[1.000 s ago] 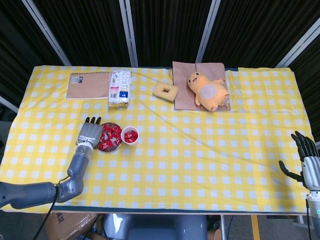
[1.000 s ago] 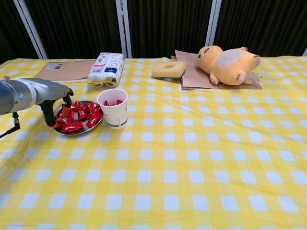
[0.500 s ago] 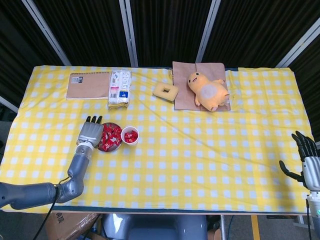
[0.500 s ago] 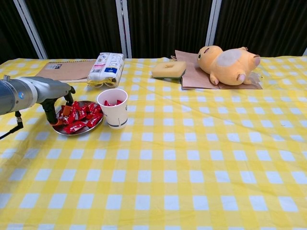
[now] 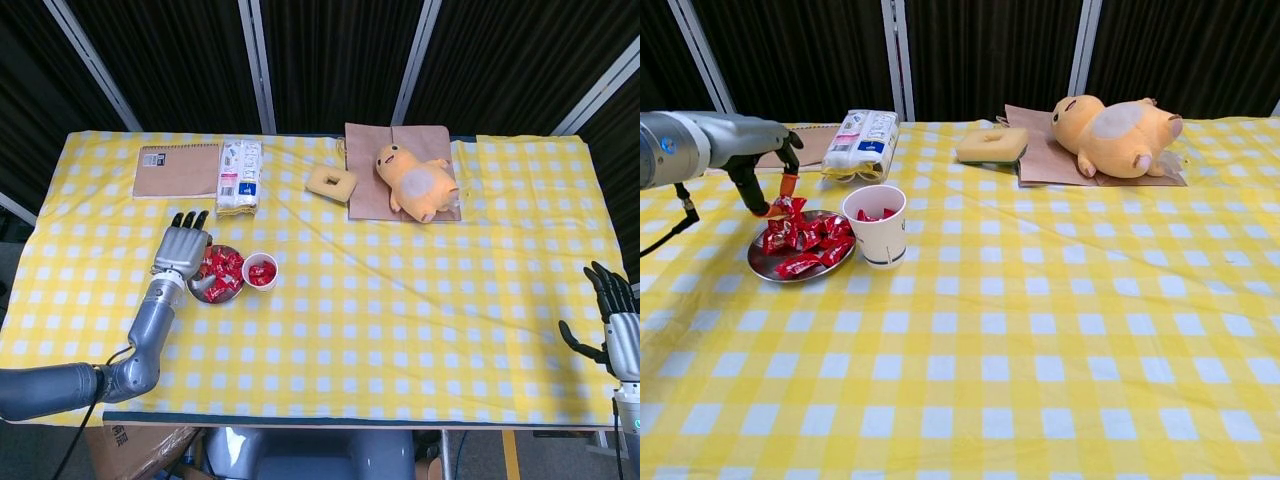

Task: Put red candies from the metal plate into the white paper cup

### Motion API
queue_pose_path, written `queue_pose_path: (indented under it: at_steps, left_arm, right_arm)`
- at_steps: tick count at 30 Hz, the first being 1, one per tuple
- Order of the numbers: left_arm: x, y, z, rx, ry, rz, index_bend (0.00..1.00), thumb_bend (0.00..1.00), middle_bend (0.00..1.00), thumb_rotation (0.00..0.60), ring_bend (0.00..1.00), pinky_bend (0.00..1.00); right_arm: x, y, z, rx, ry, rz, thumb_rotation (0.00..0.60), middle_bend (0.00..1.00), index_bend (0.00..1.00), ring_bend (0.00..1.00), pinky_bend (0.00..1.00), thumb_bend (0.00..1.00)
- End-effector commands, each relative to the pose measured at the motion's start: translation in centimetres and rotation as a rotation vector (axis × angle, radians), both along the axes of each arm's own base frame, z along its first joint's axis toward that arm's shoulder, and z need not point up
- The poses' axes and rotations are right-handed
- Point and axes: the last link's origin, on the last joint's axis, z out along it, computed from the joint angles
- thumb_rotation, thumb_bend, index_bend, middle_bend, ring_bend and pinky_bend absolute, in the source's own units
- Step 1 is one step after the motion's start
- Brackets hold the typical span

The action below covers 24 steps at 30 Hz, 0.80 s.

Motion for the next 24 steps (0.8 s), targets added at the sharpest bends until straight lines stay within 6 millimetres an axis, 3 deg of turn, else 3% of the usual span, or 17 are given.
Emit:
queue_pose_path:
  at_steps: [1,7,15,24]
  left_arm:
    - [1.3,0.3,0.9,0.02,-0.055,-0.013,0.55,0.42,0.0,0.6,0.0,0.02]
    - [3.8,0.2,0.9,0.017,-0.115,-0.048,0.55,0.41,0.0,0.6,0.0,0.02]
    - [6.9,-0.8,-0.7,-0.023,-0.158,-0.129,0.55,0.41,0.0,0.6,0.0,0.02]
    - [7.8,-1.7,-2.7,-0.072,-0.128,-0.145,0.54,0.4,0.0,0.6,0.0,0.02]
  right_arm:
    - [0.0,0.0,0.0,-0.001,0.0,0.001,0.6,0.0,0.0,0.0,0.0,0.41]
    - [0.0,0.0,0.0,-0.007,-0.004,0.003,0.6,0.0,0.0,0.0,0.0,0.41]
    - [0.0,0.0,0.1,-0.009,-0.007,0.002,0.6,0.0,0.0,0.0,0.0,0.41]
    - [0.0,0.0,0.1,-0.009,-0.014,0.005,0.6,0.0,0.0,0.0,0.0,0.41]
